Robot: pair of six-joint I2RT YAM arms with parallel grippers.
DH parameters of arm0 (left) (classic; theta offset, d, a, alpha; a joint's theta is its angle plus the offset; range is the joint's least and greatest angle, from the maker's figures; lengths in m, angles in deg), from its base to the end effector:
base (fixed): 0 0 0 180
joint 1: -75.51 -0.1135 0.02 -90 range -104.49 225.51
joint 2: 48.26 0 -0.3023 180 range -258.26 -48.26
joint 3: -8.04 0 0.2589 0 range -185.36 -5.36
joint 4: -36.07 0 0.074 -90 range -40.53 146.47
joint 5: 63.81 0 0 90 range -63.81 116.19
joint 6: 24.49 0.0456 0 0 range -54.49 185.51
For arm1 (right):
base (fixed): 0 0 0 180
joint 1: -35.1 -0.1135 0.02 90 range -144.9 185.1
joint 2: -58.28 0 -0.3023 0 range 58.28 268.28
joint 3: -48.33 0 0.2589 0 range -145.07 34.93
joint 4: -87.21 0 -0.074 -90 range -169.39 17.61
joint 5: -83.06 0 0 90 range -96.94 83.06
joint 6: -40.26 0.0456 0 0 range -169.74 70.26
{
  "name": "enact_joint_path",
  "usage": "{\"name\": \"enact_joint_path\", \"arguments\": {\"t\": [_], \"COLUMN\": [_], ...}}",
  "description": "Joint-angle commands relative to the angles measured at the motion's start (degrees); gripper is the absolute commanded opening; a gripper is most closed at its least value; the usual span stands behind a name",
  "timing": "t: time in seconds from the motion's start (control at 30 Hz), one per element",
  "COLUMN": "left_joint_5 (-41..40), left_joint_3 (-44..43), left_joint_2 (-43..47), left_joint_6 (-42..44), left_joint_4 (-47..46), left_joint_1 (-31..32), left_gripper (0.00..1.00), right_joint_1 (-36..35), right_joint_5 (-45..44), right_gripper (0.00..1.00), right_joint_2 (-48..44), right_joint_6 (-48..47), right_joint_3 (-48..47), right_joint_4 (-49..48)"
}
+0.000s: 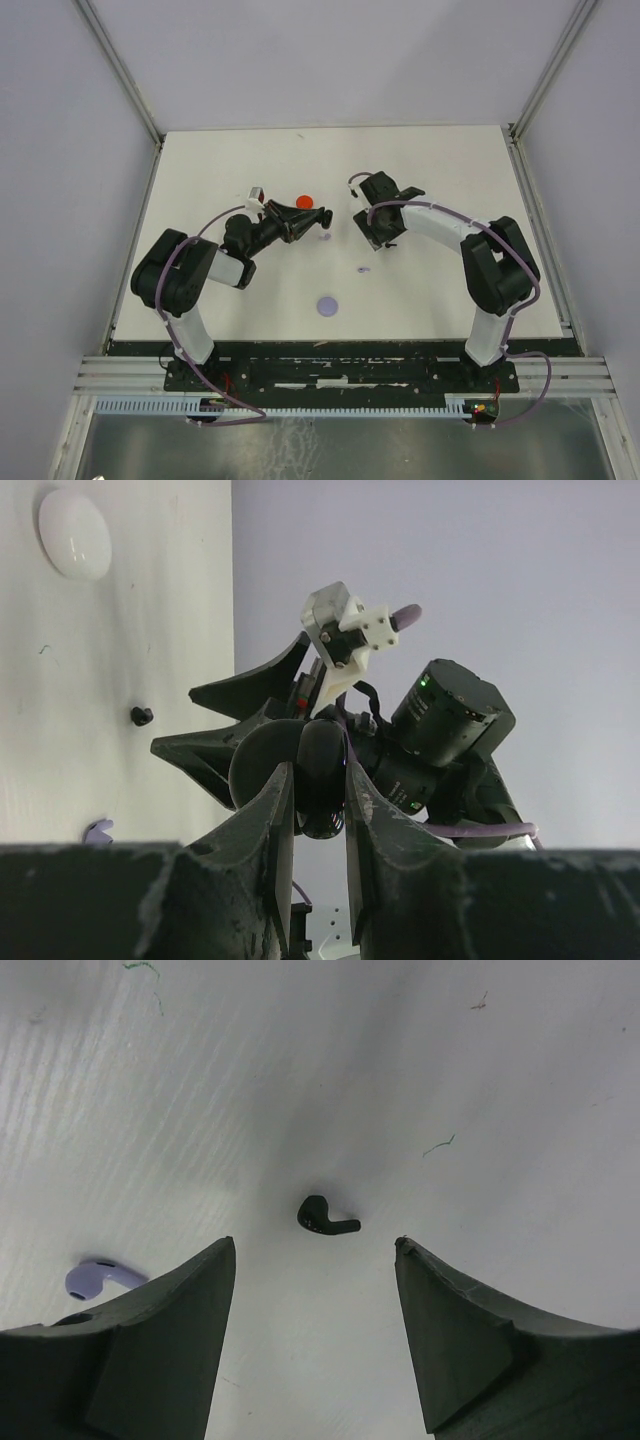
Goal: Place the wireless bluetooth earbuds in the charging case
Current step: Pick up the earbud from the center of the board.
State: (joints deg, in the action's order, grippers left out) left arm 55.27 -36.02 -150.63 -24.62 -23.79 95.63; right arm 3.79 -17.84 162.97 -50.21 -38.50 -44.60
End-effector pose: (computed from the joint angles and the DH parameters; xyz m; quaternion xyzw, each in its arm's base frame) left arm 0.3065 -0.1359 0.1916 -0.2399 0.6562 -0.6692 0.2530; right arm 0.3388 0.1960 0.2180 -0.2477 0.9420 -0.0346 0.2238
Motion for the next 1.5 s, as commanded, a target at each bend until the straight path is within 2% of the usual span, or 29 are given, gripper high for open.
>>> {"name": "enact_joint_path", "arguments": {"t": [0.0,1.27,1.47], "left_joint_5": [0.62,1.55,1.52], "left_joint_3": [0.20,0.26,0.48], "left_joint_2": [0.06,-0.71,-1.06], "left_joint_6": [-2.07,-2.95,-3.04], "left_joint_4": [-5.40,-6.72,-7.03], "left_joint_1": [0.18,-0.87,-1.05], "left_gripper": [0.03,0.03,0.03], "right_joint_1": [1.26,5.10,5.38], "right_joint_5": [-1.94,-4.55,-3.13], "right_gripper": [0.72,0.70,0.67], "right_joint_2": [1.72,8.62,8.87], "right_joint_6": [-2.44,0.40,1.02], "right_joint_3": [-3.19,-5.21,-5.15], "right_joint_4": [0.09,-0.86,-0.97]}}
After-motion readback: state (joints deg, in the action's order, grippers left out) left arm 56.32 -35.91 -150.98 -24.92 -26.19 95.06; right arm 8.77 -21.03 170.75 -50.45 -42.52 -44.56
